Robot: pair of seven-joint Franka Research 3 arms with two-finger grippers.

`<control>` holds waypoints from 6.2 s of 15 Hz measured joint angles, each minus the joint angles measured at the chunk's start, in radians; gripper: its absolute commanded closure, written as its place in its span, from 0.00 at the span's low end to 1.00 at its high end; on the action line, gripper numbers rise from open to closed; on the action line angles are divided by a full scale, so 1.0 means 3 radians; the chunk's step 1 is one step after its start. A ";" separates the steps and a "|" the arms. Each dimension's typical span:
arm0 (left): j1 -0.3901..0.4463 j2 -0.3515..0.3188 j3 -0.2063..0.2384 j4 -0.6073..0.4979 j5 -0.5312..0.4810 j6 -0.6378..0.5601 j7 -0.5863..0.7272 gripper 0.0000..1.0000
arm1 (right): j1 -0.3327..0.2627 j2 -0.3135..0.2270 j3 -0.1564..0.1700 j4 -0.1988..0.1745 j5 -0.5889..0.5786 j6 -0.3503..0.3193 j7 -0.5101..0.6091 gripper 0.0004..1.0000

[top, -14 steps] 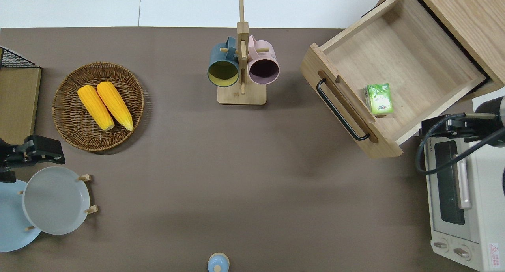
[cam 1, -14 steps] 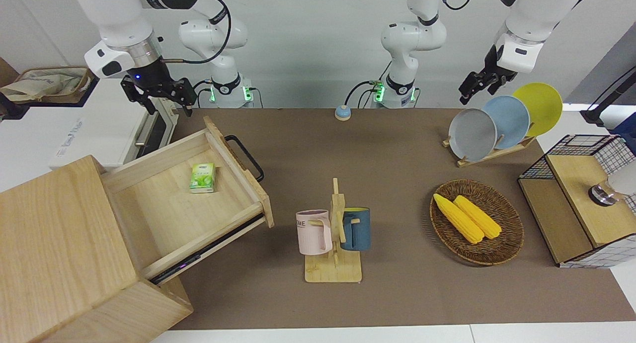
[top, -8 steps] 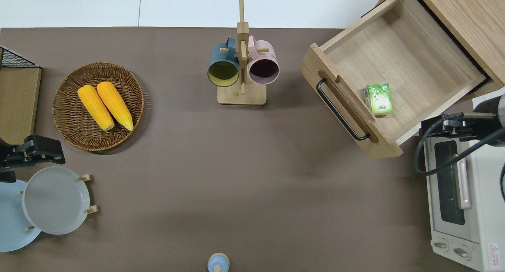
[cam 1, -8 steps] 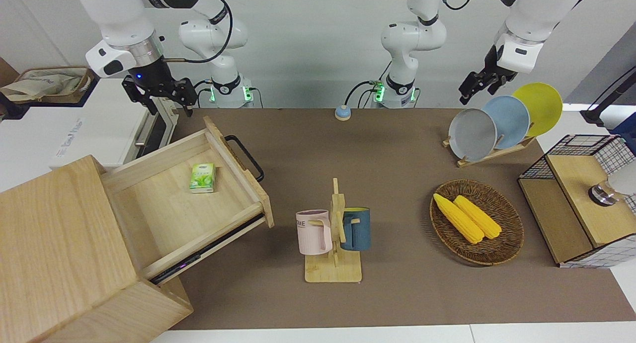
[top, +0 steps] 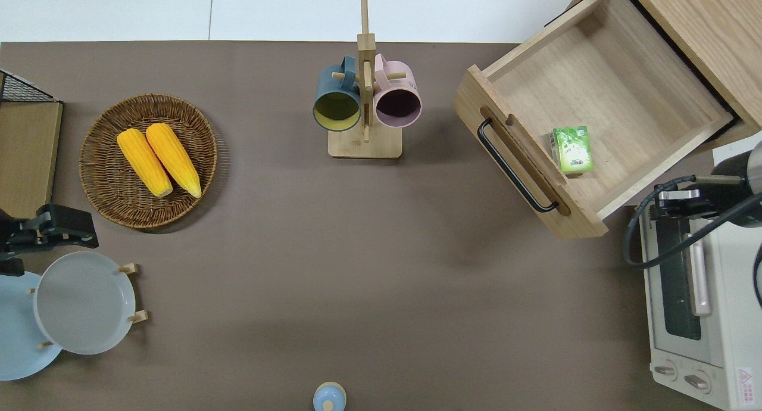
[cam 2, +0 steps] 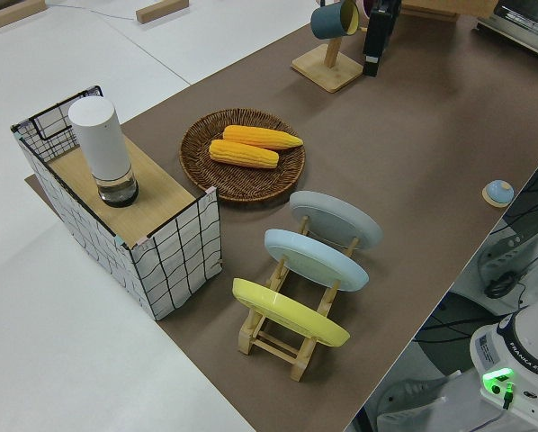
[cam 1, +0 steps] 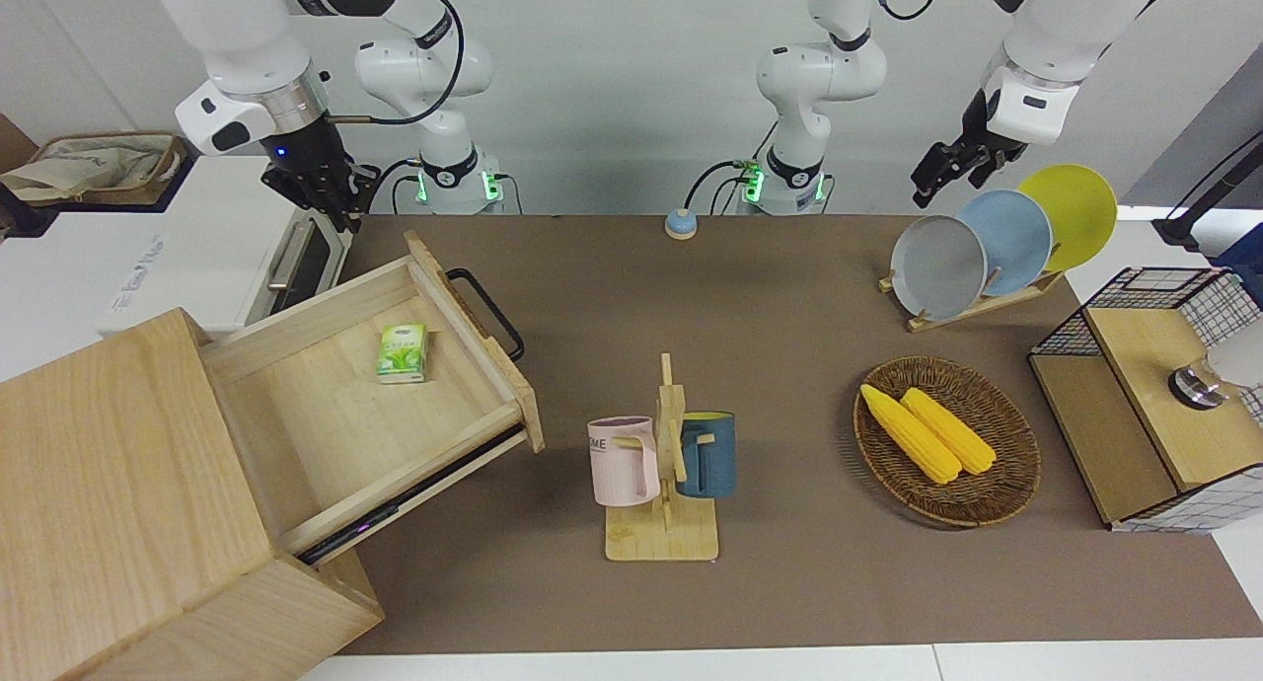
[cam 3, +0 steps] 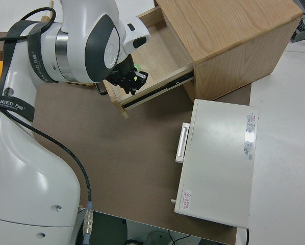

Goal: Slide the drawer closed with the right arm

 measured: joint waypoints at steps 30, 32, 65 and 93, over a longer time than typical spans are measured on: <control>0.0000 0.0000 0.0000 0.0000 0.0000 0.0000 0.0000 0.01 | 0.0723 0.0102 0.0775 -0.0460 0.0118 0.0529 0.3616 1.00; 0.0000 0.0000 0.0000 0.0000 0.0000 0.0000 0.0000 0.01 | 0.0723 0.0106 0.0765 -0.0496 0.0196 0.0609 0.3646 1.00; 0.0000 0.0000 0.0000 0.0000 0.0000 0.0000 0.0000 0.01 | 0.0653 0.0592 0.0282 -0.0598 0.0079 0.1809 0.3472 1.00; 0.0000 0.0000 0.0000 0.0000 0.0000 0.0000 0.0000 0.01 | -0.0250 0.1135 0.0111 0.0061 -0.0250 0.2330 0.2509 1.00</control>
